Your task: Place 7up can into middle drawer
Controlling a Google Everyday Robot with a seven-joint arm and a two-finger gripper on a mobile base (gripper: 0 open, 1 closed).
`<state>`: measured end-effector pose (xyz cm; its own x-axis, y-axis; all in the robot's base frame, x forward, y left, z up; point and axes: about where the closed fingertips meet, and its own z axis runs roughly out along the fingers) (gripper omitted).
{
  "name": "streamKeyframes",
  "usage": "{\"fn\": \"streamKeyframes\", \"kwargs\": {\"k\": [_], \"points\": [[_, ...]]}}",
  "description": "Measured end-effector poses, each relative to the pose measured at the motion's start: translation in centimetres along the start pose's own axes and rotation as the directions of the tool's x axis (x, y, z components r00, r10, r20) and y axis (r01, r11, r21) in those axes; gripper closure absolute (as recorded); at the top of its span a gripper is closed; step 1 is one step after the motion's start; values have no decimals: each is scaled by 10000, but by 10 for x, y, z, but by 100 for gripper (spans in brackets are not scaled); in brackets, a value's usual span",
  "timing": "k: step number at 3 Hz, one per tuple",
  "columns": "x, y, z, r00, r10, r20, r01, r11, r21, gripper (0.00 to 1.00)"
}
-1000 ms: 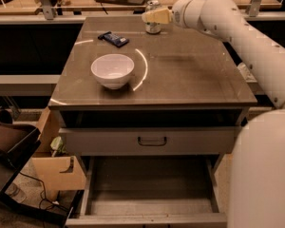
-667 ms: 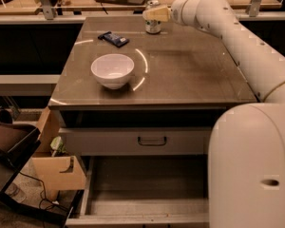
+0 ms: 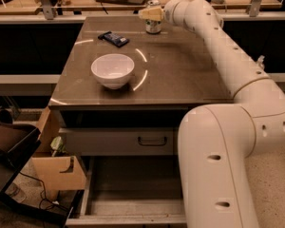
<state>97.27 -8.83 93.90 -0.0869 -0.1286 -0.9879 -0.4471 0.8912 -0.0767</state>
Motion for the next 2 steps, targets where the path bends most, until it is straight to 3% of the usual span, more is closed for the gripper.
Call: {"fn": "streamKeyframes", "kwargs": {"k": [2], "points": [[9, 11, 28, 9992, 379, 145, -374, 9987, -359, 0]]}}
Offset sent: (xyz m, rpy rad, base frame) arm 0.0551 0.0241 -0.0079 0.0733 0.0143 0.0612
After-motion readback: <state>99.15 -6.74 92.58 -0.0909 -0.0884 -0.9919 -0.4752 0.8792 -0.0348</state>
